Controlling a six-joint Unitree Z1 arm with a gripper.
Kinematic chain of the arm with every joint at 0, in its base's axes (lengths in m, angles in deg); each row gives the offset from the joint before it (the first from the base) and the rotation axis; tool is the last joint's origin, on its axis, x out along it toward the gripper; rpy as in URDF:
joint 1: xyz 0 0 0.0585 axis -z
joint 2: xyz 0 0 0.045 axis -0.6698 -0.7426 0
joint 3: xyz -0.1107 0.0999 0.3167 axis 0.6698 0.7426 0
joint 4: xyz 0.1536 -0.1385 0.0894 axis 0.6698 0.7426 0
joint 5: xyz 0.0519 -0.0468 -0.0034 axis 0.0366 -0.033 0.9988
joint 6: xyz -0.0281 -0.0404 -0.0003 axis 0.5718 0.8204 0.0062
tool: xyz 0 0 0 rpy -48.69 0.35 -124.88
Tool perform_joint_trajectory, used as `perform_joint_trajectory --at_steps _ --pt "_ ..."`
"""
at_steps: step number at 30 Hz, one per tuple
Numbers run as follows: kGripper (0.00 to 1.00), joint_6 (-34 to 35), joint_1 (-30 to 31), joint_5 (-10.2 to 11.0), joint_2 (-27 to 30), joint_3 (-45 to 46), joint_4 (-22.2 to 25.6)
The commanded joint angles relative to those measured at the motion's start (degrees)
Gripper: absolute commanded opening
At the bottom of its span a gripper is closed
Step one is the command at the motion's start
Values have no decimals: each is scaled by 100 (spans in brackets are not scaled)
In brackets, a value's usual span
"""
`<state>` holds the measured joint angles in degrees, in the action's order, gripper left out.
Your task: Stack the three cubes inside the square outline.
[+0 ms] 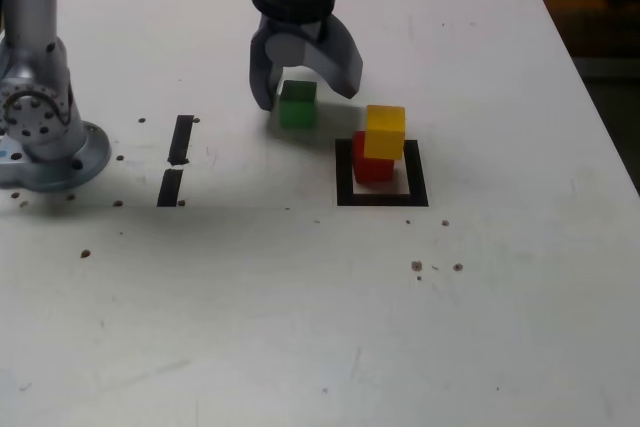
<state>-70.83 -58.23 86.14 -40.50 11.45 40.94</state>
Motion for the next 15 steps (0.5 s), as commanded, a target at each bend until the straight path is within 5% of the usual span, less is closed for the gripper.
perform_joint_trajectory --at_steps 1,9,15 --pt "97 -14 -22 -14 -41 9 -10" --pt "85 -19 -34 -178 -117 64 -24" --pt "62 -19 -34 -200 -103 144 -156"
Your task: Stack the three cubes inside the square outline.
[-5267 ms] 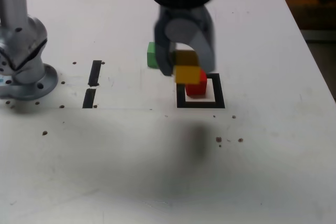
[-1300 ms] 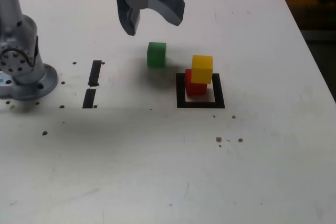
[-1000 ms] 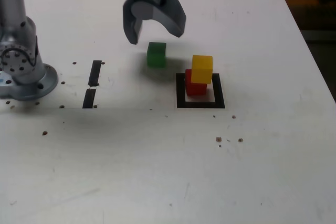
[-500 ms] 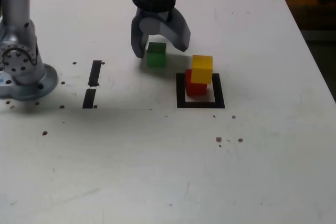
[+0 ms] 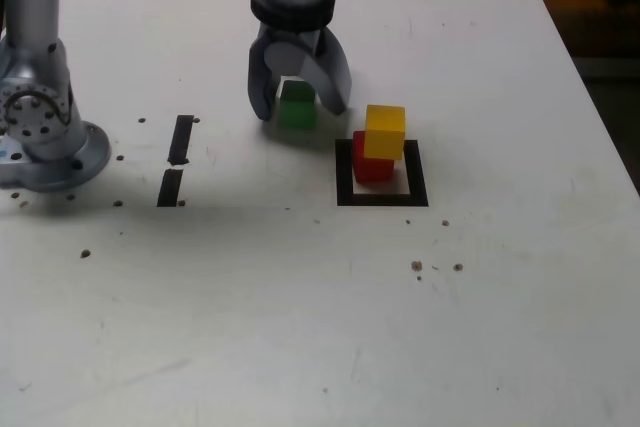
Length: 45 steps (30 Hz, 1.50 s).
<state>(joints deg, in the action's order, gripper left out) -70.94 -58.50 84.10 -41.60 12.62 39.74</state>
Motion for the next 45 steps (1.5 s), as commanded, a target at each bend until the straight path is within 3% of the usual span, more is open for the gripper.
perform_joint_trajectory --at_steps 1,6,9,17,24,33,45 --pt "58 -8 -8 12 13 50 -71" --pt "35 -18 -8 46 47 133 -189" --pt "26 -48 -8 47 80 141 -211" --pt "23 -113 -8 63 289 52 6" --pt "23 -95 109 171 658 -651 1064" --pt "23 205 685 229 951 -2221 2556" --pt "23 767 1561 126 634 -3699 3657"
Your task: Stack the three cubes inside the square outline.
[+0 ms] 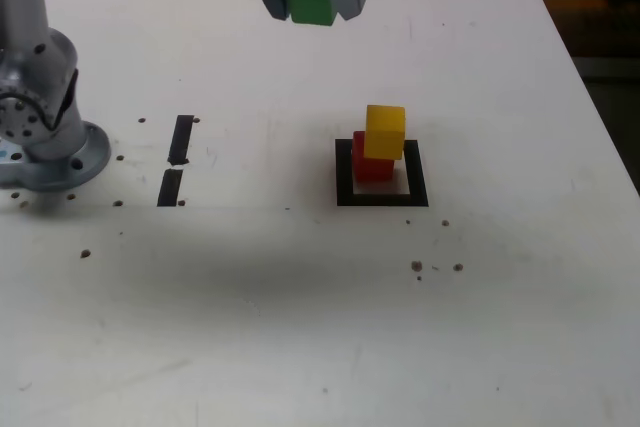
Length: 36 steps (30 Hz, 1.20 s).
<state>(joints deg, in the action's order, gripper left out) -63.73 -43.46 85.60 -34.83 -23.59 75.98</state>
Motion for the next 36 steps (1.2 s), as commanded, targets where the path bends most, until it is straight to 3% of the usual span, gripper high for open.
perform_joint_trajectory --at_steps 1,14,30,36 --pt "23 90 121 -51 -82 -135 58" --pt "23 554 727 -283 -667 -387 33" --pt "40 580 739 -285 -967 -93 -598" --pt "40 580 737 -243 -994 15 -877"
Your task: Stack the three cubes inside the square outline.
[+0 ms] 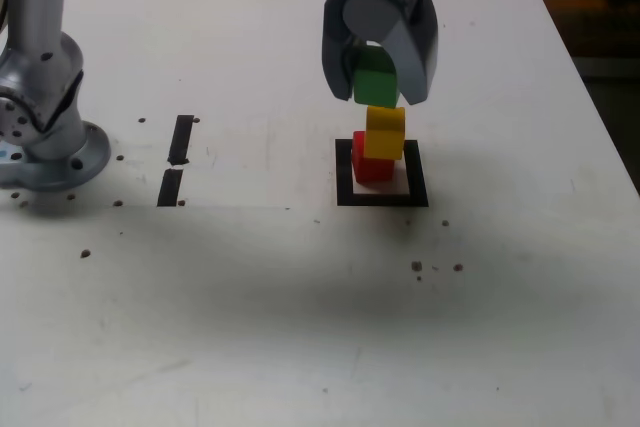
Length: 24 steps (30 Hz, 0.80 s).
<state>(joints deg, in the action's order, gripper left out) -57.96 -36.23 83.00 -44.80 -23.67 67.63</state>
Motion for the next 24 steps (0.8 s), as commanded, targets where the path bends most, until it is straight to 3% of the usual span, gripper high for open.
perform_joint_trajectory --at_steps 1,11,24 --pt "41 3 12 29 7 48 -76" --pt "58 3 -86 57 51 400 -362" --pt "72 -14 -136 76 87 582 -745"
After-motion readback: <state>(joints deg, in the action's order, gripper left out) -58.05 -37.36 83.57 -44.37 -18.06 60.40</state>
